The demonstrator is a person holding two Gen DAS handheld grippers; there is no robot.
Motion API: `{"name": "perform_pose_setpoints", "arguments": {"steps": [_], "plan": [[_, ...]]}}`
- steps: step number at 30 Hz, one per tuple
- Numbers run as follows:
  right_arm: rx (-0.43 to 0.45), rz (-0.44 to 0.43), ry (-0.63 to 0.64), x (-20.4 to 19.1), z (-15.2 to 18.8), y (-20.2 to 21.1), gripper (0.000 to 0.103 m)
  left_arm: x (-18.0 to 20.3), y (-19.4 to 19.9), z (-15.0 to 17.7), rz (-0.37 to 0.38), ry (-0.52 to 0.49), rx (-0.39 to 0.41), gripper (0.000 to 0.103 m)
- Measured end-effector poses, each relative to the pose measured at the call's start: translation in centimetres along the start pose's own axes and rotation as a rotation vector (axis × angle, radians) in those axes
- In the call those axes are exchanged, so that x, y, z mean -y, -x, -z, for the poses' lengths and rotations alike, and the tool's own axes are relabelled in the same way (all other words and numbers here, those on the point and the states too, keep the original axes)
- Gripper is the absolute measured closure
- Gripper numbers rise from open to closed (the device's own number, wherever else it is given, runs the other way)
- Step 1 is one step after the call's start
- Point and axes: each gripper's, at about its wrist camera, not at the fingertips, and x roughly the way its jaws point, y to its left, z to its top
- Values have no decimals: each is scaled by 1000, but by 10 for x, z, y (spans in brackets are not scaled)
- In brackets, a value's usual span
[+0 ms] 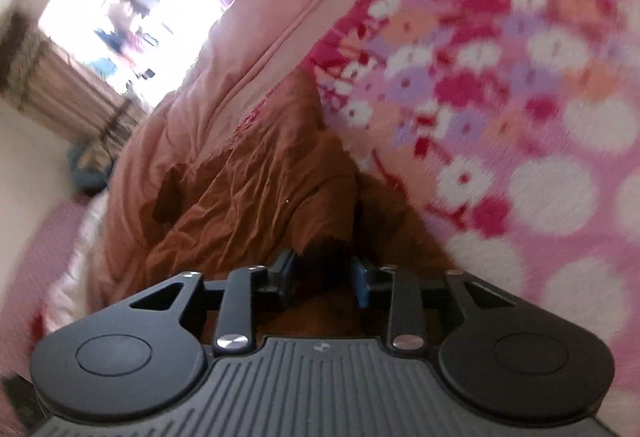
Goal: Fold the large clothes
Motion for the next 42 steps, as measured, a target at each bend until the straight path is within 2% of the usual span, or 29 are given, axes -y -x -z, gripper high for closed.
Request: {"name": "perform_pose_setpoints", "arguments": {"steps": [2, 4, 6, 8, 11, 14, 16, 17, 18, 21, 23, 25, 27, 31, 35, 38, 40, 42], "plan": [[40, 51, 103, -18, -4, 19, 64, 5, 15, -11, 11, -18, 58, 50], [137, 46, 202, -38, -7, 32, 63, 14, 18, -23, 59, -26, 92, 49], [224, 3, 297, -59, -12, 31, 61, 26, 8, -28, 92, -50, 102, 49], [264, -47, 326, -69, -18, 16, 61, 36, -13, -26, 102, -77, 84, 49], [205, -42, 325, -71, -26, -24, 61, 40, -53, -21, 73, -77, 13, 49], [158, 63, 356, -67, -27, -58, 63, 30, -80, -14, 14, -77, -30, 49], [120, 111, 362, -58, -28, -76, 68, 26, -92, -10, -2, -91, -37, 47], [109, 118, 362, -52, -24, -83, 74, 23, -95, -9, -3, -93, -35, 46], [108, 117, 363, -47, -23, -86, 75, 21, -97, -11, 1, -90, -33, 46], [107, 78, 341, -42, -24, -77, 73, 22, -93, -18, 4, -83, -42, 46], [107, 45, 277, -40, -26, -57, 70, 23, -79, -23, 7, -67, -27, 47], [137, -27, 226, -38, -25, -30, 64, 28, -54, -23, 38, -59, 7, 47], [155, -90, 241, -39, -19, -9, 61, 32, -35, -17, 72, -69, 21, 46], [113, -86, 284, -43, -12, -1, 61, 42, -20, 2, 85, -134, -1, 44], [83, -8, 277, -35, -8, -18, 61, 36, -43, 18, 28, -134, -64, 44], [70, 23, 242, -22, -5, -31, 75, 39, -58, 26, -30, -220, -64, 39], [73, 17, 234, -16, -3, -36, 76, 42, -62, 29, -48, -258, -62, 37], [80, 9, 228, -13, -2, -37, 76, 40, -63, 25, -50, -236, -71, 37]]}}
